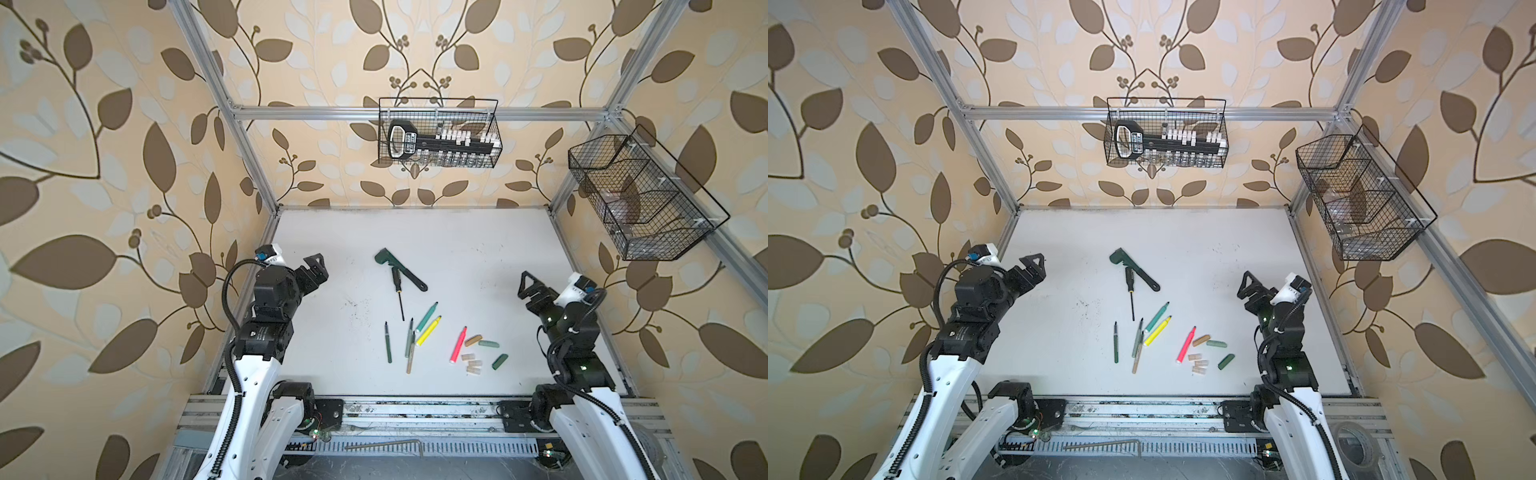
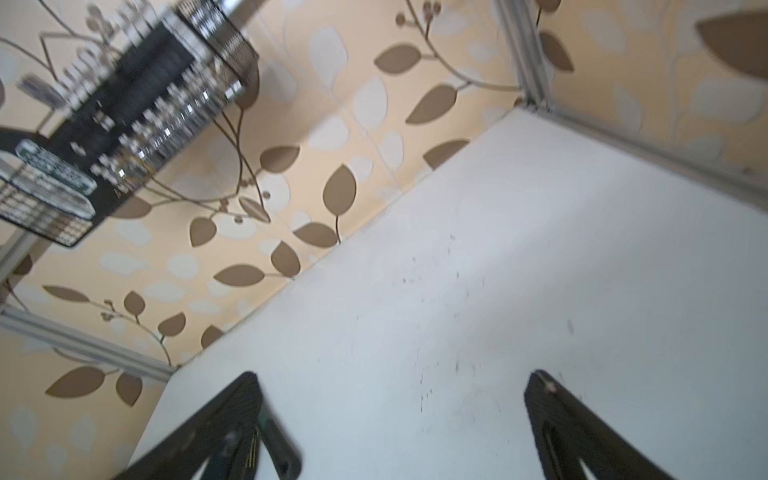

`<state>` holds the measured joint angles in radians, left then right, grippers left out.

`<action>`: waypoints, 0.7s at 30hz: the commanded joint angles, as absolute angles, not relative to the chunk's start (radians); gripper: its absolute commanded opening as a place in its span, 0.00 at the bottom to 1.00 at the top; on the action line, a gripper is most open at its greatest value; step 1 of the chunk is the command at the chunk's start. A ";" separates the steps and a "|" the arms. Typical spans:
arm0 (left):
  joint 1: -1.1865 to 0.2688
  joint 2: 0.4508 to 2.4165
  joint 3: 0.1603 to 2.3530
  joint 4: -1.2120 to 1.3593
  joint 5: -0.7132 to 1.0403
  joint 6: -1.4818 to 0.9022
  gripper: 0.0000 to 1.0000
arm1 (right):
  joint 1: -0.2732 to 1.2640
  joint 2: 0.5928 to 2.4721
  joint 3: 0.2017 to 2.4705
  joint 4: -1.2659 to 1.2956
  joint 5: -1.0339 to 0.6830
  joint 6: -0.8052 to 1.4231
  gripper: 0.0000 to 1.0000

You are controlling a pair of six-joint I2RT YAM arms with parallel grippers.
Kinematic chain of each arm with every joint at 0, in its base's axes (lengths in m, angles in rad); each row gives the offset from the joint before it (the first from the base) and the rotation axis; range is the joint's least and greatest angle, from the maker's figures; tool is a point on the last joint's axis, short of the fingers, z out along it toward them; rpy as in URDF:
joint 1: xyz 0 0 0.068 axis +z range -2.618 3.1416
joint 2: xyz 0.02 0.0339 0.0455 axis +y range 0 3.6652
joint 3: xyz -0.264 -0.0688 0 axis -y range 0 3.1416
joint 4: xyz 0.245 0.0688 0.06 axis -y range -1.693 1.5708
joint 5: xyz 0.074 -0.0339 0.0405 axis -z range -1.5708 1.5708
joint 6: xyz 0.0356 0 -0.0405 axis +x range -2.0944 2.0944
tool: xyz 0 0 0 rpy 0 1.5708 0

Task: Insert the pens into the pen caps
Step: 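Raise both grippers from rest and turn them toward the pens, then lower the left gripper onto the green fountain pen and close it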

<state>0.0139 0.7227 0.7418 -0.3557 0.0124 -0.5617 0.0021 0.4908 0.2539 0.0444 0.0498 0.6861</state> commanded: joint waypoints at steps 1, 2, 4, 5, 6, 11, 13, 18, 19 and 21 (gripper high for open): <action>0.015 0.735 0.694 -0.406 0.065 -0.686 0.99 | 0.013 0.523 0.159 0.207 -0.064 0.710 1.00; 0.015 0.730 0.687 -0.410 0.070 -0.689 0.99 | 0.021 0.542 0.152 0.205 -0.020 0.687 1.00; 0.015 0.703 0.644 -0.381 0.055 -0.696 0.99 | 0.037 0.589 0.178 0.154 0.086 0.636 1.00; 0.015 0.680 0.618 -0.363 0.053 -0.700 0.99 | 0.044 0.623 0.196 0.134 0.136 0.604 1.00; 0.015 0.659 0.592 -0.344 0.060 -0.694 0.99 | 0.050 0.659 0.214 0.118 0.197 0.582 1.00; 0.014 0.666 0.572 -0.406 0.177 -0.641 0.83 | 0.071 0.797 0.242 0.184 0.209 0.596 0.97; 0.008 0.691 0.566 -0.424 0.193 -0.634 0.79 | 0.090 0.813 0.249 0.193 0.227 0.589 0.96; -0.161 0.767 0.572 -0.454 0.100 -0.664 0.69 | 0.149 0.754 0.222 0.204 0.283 0.565 0.95; -0.222 0.773 0.578 -0.459 0.044 -0.681 0.68 | 0.156 0.742 0.217 0.207 0.299 0.567 0.95; -0.355 0.778 0.580 -0.452 -0.052 -0.721 0.66 | 0.170 0.731 0.210 0.209 0.328 0.568 0.93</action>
